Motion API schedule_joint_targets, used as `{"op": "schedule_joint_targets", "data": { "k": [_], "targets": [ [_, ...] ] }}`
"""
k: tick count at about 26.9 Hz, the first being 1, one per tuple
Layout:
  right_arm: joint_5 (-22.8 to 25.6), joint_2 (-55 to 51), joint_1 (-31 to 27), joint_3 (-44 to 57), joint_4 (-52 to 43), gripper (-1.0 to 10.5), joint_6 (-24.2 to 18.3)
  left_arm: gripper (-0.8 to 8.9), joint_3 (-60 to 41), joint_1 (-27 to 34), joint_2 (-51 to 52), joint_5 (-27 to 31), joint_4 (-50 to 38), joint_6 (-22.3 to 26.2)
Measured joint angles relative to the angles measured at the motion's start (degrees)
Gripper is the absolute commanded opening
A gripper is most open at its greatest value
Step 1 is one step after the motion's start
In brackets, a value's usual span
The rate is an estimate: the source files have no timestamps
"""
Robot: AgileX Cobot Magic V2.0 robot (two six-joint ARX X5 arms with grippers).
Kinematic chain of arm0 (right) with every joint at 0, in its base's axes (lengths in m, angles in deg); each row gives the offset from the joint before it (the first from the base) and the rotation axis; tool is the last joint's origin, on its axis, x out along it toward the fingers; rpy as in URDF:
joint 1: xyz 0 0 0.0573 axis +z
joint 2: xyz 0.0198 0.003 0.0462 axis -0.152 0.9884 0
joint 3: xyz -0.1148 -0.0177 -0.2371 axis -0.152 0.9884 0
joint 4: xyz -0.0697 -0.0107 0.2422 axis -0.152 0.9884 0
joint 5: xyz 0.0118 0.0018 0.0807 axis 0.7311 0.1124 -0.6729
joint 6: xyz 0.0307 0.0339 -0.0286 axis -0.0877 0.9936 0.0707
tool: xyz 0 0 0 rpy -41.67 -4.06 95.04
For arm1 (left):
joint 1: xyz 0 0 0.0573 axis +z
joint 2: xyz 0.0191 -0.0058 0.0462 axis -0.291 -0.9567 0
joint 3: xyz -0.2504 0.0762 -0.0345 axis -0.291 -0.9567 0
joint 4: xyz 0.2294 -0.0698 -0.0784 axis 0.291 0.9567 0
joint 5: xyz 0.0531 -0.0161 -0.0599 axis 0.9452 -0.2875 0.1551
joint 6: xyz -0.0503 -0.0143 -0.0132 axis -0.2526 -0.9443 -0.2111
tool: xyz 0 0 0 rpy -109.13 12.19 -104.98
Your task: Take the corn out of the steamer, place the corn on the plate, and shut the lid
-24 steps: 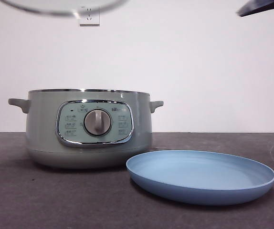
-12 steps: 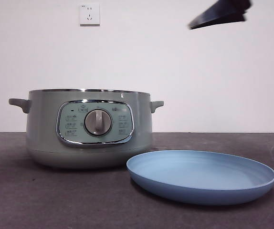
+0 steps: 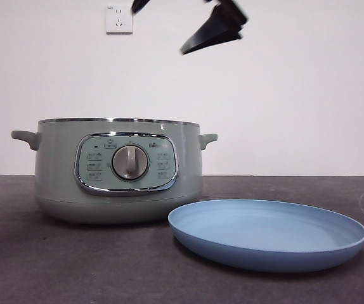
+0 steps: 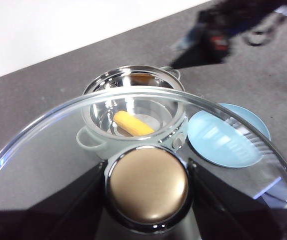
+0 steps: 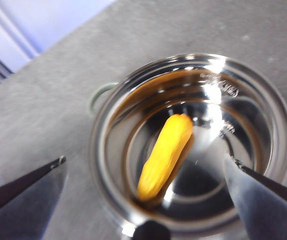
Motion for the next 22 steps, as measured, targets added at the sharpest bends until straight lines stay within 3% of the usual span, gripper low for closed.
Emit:
{"op": "schedule_joint_targets", "data": {
  "k": [9,13,22],
  "targets": [
    [6.0,18.9,3.7,-17.1,2.1,5.9,0.4,-0.08,0.3,0.0,6.6,0.8,0.7,-1.9],
    [8.2,25.4,4.1,-17.9,0.3,5.9,0.4,-0.08,0.3,0.0,6.5,0.8,0.8,-1.9],
    [8.4,31.8,4.9,-18.0,-5.8,5.9,1.0,-0.08,0.3,0.0,6.5,0.8,0.9,-1.9]
  ]
}}
